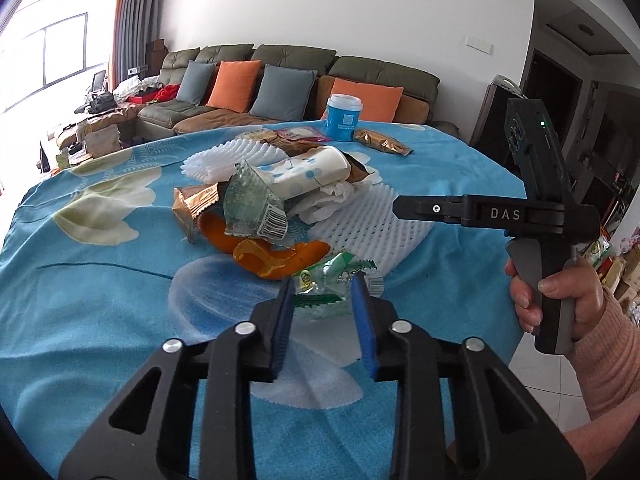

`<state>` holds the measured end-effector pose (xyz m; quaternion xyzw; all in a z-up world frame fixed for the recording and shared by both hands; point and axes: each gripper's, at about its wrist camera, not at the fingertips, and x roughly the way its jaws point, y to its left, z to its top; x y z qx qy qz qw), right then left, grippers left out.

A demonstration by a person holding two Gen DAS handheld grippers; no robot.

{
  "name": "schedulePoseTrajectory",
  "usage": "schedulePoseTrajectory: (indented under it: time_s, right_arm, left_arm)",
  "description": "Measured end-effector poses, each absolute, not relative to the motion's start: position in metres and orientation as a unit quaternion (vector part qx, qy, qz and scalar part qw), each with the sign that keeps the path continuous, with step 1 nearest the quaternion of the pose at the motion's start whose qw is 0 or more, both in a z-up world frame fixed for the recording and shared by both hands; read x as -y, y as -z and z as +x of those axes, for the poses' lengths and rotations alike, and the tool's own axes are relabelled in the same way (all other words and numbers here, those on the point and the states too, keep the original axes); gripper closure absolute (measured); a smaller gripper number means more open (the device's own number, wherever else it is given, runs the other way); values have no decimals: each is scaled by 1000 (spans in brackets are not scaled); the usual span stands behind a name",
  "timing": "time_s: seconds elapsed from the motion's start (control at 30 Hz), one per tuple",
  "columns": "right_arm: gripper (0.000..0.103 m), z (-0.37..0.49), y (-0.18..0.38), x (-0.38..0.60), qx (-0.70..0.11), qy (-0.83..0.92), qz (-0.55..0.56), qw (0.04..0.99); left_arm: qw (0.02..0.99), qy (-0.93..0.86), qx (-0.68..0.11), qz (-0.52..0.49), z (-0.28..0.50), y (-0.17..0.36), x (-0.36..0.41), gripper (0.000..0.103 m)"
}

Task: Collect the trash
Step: 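Grasp the clear plastic wrapper with the left tool while the right grasps the foam net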

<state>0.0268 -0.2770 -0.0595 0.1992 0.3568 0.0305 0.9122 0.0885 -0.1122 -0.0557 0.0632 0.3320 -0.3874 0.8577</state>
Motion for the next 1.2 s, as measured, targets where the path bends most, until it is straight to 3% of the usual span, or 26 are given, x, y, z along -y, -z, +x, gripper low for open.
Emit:
schedulePoseTrajectory:
  time_s: [0.07, 0.23, 0.4, 0.43, 0.77, 1.2]
  right_arm:
    - [32, 29, 62, 276, -364, -36, 199, 909]
    - [64, 28, 67, 276, -374, -37, 204, 904]
    - [84, 20, 67, 282, -374, -38, 213, 902]
    - [91, 17, 66, 283, -372, -40, 213, 903]
    - [93, -7, 31, 278, -334, -52, 191, 922]
    - [94, -15, -3, 253, -300, -89, 167, 935]
  left_arm:
    - [857, 386, -336, 57, 92, 58, 111, 82]
    - [859, 383, -337, 46, 94, 60, 107, 86]
    - [861, 381, -333, 37, 92, 57, 96, 89]
    - [862, 381, -333, 35, 91, 56, 94, 89]
    - [868, 376, -325, 11, 81, 47, 66, 100]
    - [886, 340, -314, -15, 69, 35, 23, 100]
